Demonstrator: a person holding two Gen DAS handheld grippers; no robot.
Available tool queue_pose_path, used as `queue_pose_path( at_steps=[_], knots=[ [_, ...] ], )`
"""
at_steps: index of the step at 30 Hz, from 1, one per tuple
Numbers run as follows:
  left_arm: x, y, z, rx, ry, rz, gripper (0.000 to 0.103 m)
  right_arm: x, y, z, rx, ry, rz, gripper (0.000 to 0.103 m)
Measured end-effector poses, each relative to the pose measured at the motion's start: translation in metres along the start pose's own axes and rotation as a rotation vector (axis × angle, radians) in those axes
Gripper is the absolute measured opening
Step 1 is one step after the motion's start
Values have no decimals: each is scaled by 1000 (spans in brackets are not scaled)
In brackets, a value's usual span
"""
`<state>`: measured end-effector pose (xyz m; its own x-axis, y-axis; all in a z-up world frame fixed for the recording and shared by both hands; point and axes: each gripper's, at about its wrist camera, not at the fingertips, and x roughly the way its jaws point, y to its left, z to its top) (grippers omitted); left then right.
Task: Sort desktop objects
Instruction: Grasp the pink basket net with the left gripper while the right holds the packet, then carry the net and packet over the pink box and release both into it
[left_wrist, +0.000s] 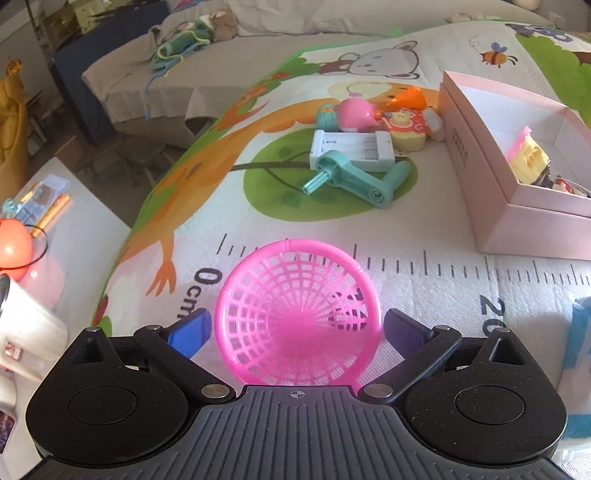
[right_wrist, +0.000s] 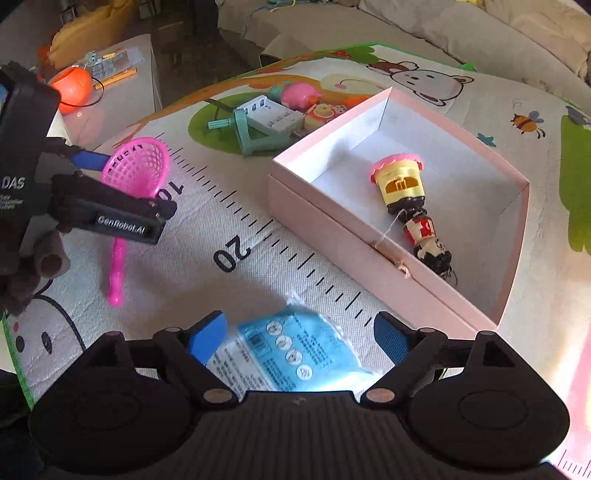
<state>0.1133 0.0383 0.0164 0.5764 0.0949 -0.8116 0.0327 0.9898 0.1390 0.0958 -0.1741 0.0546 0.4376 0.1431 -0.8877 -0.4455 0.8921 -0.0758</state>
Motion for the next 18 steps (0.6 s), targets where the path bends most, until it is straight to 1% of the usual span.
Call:
queue_pose_path(
  at_steps=[2,3,4,9,11,13,15,17,18],
  knots=[
    [1,3,0,-7,-2,-1,101,3,0,-3,15,16,11,88],
    [1,4,-1,-5,-4,-10,93,4,0,-3,26,20,18,88],
    [0,4,-1,-4,-5,-23,88,5,0,-3,33,22,22,88],
    [-11,-1,-9,48,-38,-70,88,12,11,-2,-7,9,15,87],
    [-17,-6,-15,90,-43,-120,88,15,18,-6,-42,25,13,85],
    [-24,-14,-23,153,-44,-180,88,16,24,-14,-91,41,10,84],
    [-31,-22,-31,215,-48,-219,88,16,29,-24,-144,56,-5,84],
    [-35,-28,-38,246,-47,-229,89,13,31,-34,-187,65,-32,84],
    [-35,-29,-40,248,-41,-216,91,11,31,-39,-195,69,-46,84]
  ],
)
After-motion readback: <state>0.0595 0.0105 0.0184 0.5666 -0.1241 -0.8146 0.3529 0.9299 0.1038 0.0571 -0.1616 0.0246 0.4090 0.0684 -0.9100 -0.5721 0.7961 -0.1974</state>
